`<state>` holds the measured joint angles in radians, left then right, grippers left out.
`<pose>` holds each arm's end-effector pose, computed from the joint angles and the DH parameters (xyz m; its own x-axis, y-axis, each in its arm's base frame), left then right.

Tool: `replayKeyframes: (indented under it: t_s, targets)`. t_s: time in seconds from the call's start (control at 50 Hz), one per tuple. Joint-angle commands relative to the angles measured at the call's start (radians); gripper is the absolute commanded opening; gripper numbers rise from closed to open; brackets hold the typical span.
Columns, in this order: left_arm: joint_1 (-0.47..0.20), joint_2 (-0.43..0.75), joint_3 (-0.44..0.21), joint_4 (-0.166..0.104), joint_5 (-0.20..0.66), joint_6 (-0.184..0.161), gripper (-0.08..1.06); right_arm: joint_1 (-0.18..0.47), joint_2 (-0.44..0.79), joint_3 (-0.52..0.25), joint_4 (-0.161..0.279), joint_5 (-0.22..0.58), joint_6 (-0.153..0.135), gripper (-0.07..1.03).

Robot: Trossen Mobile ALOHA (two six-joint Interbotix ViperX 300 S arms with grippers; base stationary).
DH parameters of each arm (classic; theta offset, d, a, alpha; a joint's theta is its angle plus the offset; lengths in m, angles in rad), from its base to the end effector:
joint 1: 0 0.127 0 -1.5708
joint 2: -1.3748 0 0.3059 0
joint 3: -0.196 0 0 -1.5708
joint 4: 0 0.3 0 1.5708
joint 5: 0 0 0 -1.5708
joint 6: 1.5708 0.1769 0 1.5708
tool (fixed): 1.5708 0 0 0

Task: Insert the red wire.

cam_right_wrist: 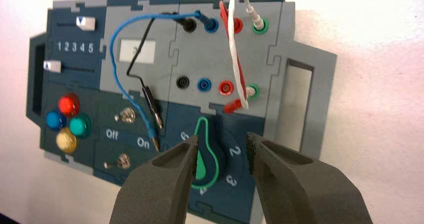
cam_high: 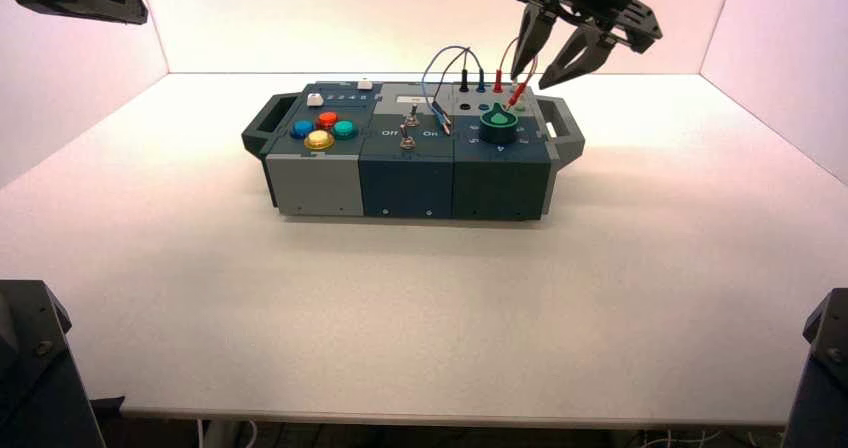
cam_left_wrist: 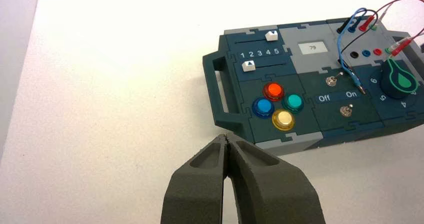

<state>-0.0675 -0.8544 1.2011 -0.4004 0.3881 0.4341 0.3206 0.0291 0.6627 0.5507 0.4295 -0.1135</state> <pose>0.2258 -0.0414 0.1534 0.7405 -0.1979 -0.6423 0.2176 0.9748 -0.0495 0.3515 0.1573 0.0829 0.3810 0.3561 -0.8533 -0.0566 0.9301 0.3629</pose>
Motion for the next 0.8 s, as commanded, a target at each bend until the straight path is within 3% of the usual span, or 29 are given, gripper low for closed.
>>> replayKeyframes:
  t_s: [0.02,0.26,0.8]
  targets:
    - [-0.006,0.005,-0.031,-0.003,-0.008,0.003,-0.03,0.003,-0.005,-0.038,0.035,-0.017,0.0,0.52]
    - [-0.006,0.002,-0.032,-0.003,-0.008,0.003,-0.03,0.003,0.002,-0.02,0.095,-0.035,0.006,0.52]
    - [-0.008,0.002,-0.032,-0.003,-0.008,0.003,-0.03,0.003,0.028,0.002,0.115,-0.061,0.011,0.52]
